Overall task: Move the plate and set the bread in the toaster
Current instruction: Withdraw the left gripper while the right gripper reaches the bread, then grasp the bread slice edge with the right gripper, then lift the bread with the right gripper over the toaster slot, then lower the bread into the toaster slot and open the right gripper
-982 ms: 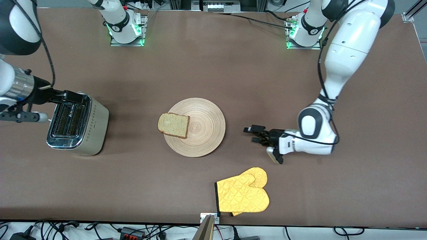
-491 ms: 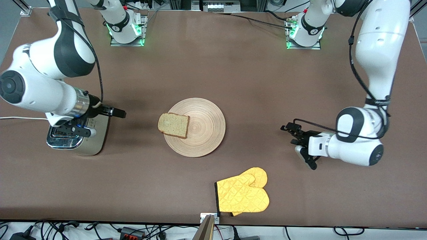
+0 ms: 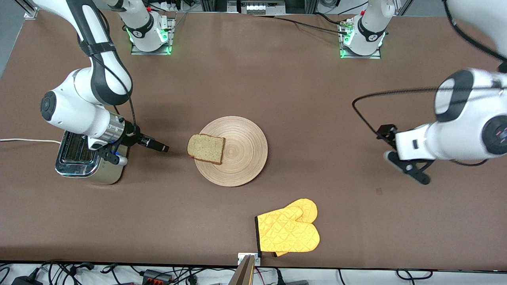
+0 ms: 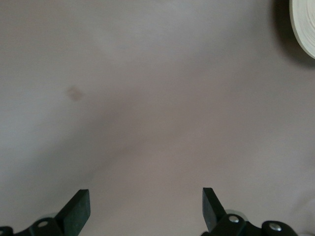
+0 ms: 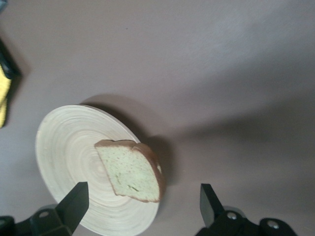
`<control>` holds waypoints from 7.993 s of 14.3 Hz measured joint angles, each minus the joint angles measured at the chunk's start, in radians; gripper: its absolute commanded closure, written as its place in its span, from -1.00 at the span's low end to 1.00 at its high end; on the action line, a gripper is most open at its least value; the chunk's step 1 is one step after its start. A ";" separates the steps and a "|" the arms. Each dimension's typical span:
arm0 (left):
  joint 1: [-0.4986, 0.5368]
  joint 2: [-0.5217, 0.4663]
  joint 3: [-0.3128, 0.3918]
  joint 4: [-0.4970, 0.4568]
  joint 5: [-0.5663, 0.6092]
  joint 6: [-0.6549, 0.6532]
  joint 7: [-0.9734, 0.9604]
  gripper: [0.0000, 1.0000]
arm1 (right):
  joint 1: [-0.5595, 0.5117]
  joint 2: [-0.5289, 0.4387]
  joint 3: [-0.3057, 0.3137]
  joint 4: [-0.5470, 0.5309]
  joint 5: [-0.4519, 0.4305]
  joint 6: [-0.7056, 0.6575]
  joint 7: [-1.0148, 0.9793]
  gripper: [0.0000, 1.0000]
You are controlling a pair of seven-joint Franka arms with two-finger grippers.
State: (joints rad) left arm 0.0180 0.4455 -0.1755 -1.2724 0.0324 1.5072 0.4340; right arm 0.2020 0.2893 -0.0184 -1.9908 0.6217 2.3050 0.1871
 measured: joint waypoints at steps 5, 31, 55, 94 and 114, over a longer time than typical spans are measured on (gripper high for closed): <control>-0.050 -0.284 0.133 -0.169 0.006 -0.006 -0.229 -1.00 | 0.102 0.000 0.009 -0.125 0.068 0.265 -0.075 -1.00; -0.061 -0.448 0.138 -0.406 0.006 0.208 -0.364 -1.00 | 0.215 0.140 0.006 -0.155 0.712 0.440 -0.825 0.01; -0.071 -0.439 0.138 -0.374 0.006 0.175 -0.364 -1.00 | 0.170 0.040 -0.149 0.018 0.316 0.081 -0.564 1.00; -0.071 -0.429 0.140 -0.358 0.006 0.172 -0.364 -1.00 | 0.042 0.270 -0.265 0.708 -0.819 -0.661 -0.237 1.00; -0.067 -0.422 0.142 -0.354 0.006 0.171 -0.365 -1.00 | 0.054 0.151 -0.268 0.833 -0.674 -0.867 -0.168 -1.00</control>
State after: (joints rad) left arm -0.0486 0.0239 -0.0330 -1.6267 0.0385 1.6786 0.0695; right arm 0.2561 0.4407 -0.2869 -1.1583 -0.0520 1.4378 0.0194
